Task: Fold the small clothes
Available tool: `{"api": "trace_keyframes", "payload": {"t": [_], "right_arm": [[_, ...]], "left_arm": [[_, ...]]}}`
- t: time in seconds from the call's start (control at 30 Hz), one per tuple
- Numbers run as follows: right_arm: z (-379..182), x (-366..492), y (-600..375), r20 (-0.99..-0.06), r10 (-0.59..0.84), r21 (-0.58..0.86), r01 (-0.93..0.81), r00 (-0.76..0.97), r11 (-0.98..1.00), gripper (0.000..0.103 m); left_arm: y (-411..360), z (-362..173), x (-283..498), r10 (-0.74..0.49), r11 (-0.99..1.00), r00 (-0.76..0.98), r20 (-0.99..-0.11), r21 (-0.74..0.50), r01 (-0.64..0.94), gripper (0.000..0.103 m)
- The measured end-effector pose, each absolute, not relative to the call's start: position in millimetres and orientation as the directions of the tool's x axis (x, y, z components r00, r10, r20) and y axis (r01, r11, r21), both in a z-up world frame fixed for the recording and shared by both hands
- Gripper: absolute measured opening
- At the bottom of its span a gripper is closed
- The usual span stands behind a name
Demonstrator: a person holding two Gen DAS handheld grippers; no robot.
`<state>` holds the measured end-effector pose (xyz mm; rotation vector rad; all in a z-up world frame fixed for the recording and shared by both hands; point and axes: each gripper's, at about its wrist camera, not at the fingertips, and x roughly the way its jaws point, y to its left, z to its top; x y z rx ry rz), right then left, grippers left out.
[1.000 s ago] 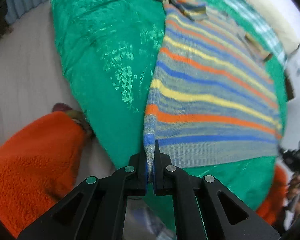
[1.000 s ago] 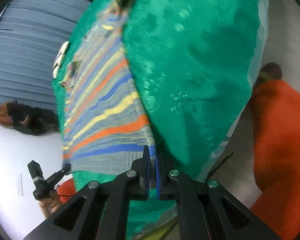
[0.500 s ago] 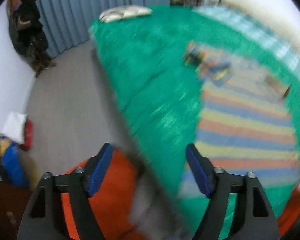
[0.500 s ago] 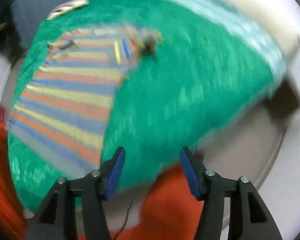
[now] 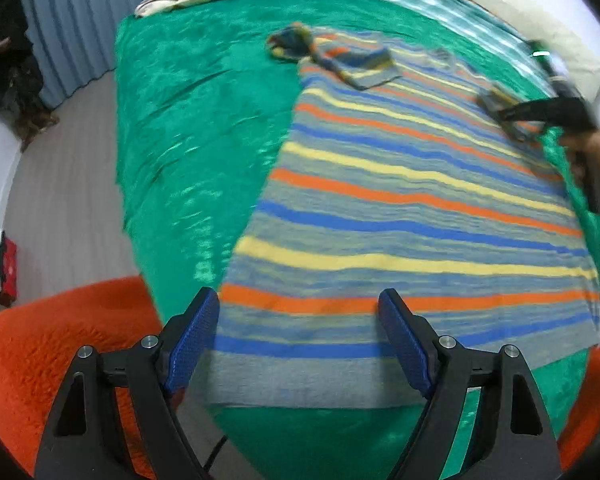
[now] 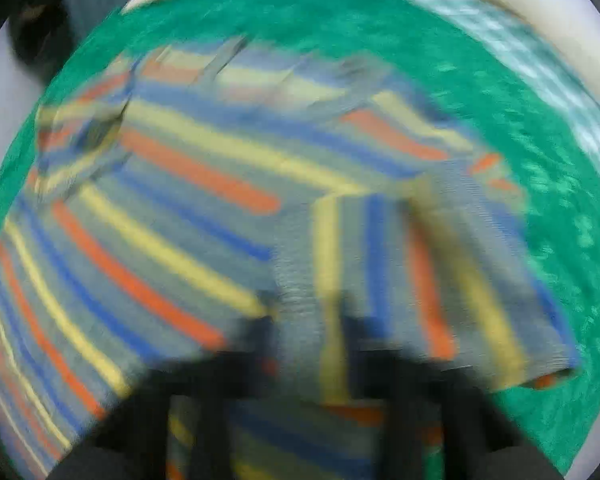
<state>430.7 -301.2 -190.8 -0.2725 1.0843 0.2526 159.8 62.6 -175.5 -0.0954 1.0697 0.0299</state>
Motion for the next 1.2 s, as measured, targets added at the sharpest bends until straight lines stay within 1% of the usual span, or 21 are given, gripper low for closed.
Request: {"api": "trace_keyframes", "payload": {"t": [0.07,0.1,0.13,0.23,0.33,0.4,0.5,0.57,0.7,0.87,0.9,0.93,0.97,1.0,1.03,1.07,1.1,1.17,1.2], "right_arm": [[-156,428,-351,-0.848,0.132,0.021,-0.218,0.513,0.976,0.004],[-140,426,-379,-0.825,0.141,0.063,-0.16,0.547,0.985,0.004],[-121,420,-425,-0.797,0.142,0.125,-0.07,0.587,0.99,0.004],[-101,409,-523,-0.77,0.094,0.24,0.149,0.632,0.959,0.004],[-108,389,-596,-0.788,0.014,0.262,0.315,0.615,0.912,0.004],[-122,376,-629,-0.798,0.034,0.33,0.388,0.602,0.86,0.004],[-144,360,-645,-0.799,0.064,0.406,0.458,0.598,0.79,0.004],[-154,354,-643,-0.809,0.04,0.393,0.49,0.586,0.778,0.004],[-170,344,-643,-0.845,0.002,0.338,0.532,0.534,0.776,0.003],[-173,343,-637,-0.866,-0.043,0.258,0.52,0.498,0.814,0.004],[-170,343,-635,-0.875,-0.065,0.223,0.518,0.479,0.826,0.013],[-161,342,-628,-0.881,-0.156,0.113,0.518,0.447,0.848,0.022],[-153,341,-624,-0.87,-0.228,0.035,0.515,0.438,0.856,0.043],[-142,337,-616,-0.841,-0.28,-0.017,0.495,0.463,0.869,0.047],[-127,331,-602,-0.801,-0.305,-0.054,0.444,0.516,0.894,0.047],[-119,330,-592,-0.782,-0.29,-0.054,0.403,0.552,0.914,0.047],[-113,329,-583,-0.765,-0.243,-0.027,0.348,0.597,0.937,0.047],[-113,331,-565,-0.746,-0.066,0.098,0.207,0.663,0.973,0.049],[-120,335,-560,-0.754,0.023,0.162,0.152,0.656,0.975,0.05]], "left_arm": [[70,-173,163,-0.042,0.989,0.487,-0.872,-0.107,-0.105,0.084],[71,-173,165,-0.051,0.986,0.491,-0.87,-0.123,-0.116,0.084],[70,-175,166,-0.054,0.984,0.495,-0.867,-0.131,-0.123,0.084],[67,-176,167,-0.05,0.984,0.499,-0.865,-0.127,-0.123,0.084],[61,-177,166,-0.054,0.985,0.492,-0.869,-0.126,-0.115,0.084],[55,-175,164,-0.052,0.988,0.496,-0.867,-0.117,-0.1,0.084],[45,-171,158,-0.04,0.994,0.504,-0.863,-0.086,-0.069,0.084],[41,-170,156,-0.028,0.996,0.504,-0.863,-0.066,-0.058,0.084],[43,-168,150,-0.001,0.998,0.502,-0.865,-0.035,-0.059,0.084],[53,-155,148,0.042,0.998,0.486,-0.873,0.019,-0.052,0.083],[58,-143,150,0.053,0.998,0.498,-0.866,0.038,-0.039,0.083],[62,-133,152,0.062,0.998,0.515,-0.855,0.052,-0.034,0.083],[65,-124,154,0.066,0.998,0.532,-0.844,0.059,-0.03,0.083],[69,-110,159,0.064,0.998,0.557,-0.828,0.061,-0.023,0.084],[72,-99,166,0.057,0.998,0.577,-0.814,0.058,-0.016,0.084],[74,-85,178,0.044,0.999,0.601,-0.798,0.05,-0.006,0.085],[73,-76,188,0.031,0.999,0.614,-0.789,0.042,0.003,0.087],[66,-63,214,-0.008,0.999,0.632,-0.775,0.019,0.037,0.088],[59,-58,235,-0.041,0.998,0.637,-0.77,-0.002,0.062,0.088]]}}
